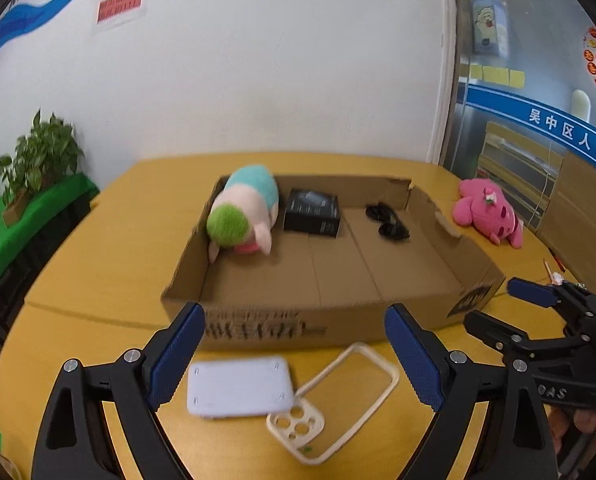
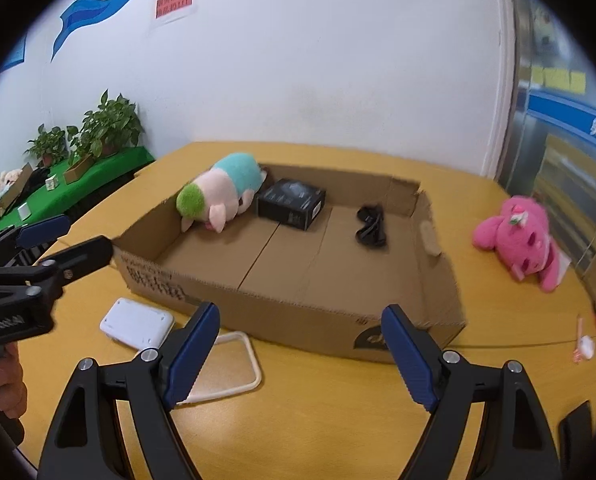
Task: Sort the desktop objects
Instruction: 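Withdraw the right tool and move it toward the white-framed phone case, then grasp the phone case rim with the right gripper and lift it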
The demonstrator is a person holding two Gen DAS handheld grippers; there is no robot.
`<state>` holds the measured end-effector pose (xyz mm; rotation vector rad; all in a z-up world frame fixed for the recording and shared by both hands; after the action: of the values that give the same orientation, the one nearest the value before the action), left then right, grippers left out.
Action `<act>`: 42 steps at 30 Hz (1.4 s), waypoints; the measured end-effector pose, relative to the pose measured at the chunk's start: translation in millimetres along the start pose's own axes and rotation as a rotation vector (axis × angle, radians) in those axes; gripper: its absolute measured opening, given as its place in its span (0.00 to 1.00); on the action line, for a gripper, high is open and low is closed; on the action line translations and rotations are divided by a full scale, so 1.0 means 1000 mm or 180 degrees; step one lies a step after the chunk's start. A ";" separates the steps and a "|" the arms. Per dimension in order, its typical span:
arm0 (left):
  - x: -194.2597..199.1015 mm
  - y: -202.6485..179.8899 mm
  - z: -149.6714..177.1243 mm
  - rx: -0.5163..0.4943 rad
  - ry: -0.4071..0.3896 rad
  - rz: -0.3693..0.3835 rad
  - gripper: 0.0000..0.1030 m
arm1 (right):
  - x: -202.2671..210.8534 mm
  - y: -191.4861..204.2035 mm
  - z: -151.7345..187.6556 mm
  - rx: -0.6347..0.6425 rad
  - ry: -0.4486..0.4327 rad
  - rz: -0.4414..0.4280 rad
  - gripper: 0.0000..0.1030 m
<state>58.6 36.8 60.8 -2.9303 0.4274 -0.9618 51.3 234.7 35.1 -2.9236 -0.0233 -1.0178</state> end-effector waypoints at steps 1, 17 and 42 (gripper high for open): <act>-0.003 0.007 0.009 0.0049 0.0082 -0.0005 0.91 | -0.008 0.001 0.005 -0.0012 0.0086 -0.0079 0.81; -0.032 0.052 0.102 0.0678 0.0815 0.0049 0.91 | -0.111 0.045 0.065 0.0098 0.1081 -0.0655 0.36; -0.067 -0.005 0.131 0.0112 0.1261 0.0112 0.69 | -0.030 0.013 0.132 -0.0561 0.1068 -0.0570 0.07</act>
<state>85.3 51.9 -83.2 -2.6839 0.4634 -1.5311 110.0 228.2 -87.2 -2.8981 -0.1954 -1.6038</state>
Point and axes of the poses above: each gripper's, at about its wrist camera, not at the fingertips, and x roughly against the way its jaws point, y to its left, z to its underside, the point moved 4 cm from there along -x, roughly the way its jaws point, and after that the axes turned 4 degrees about z, right-handed, at the moved point
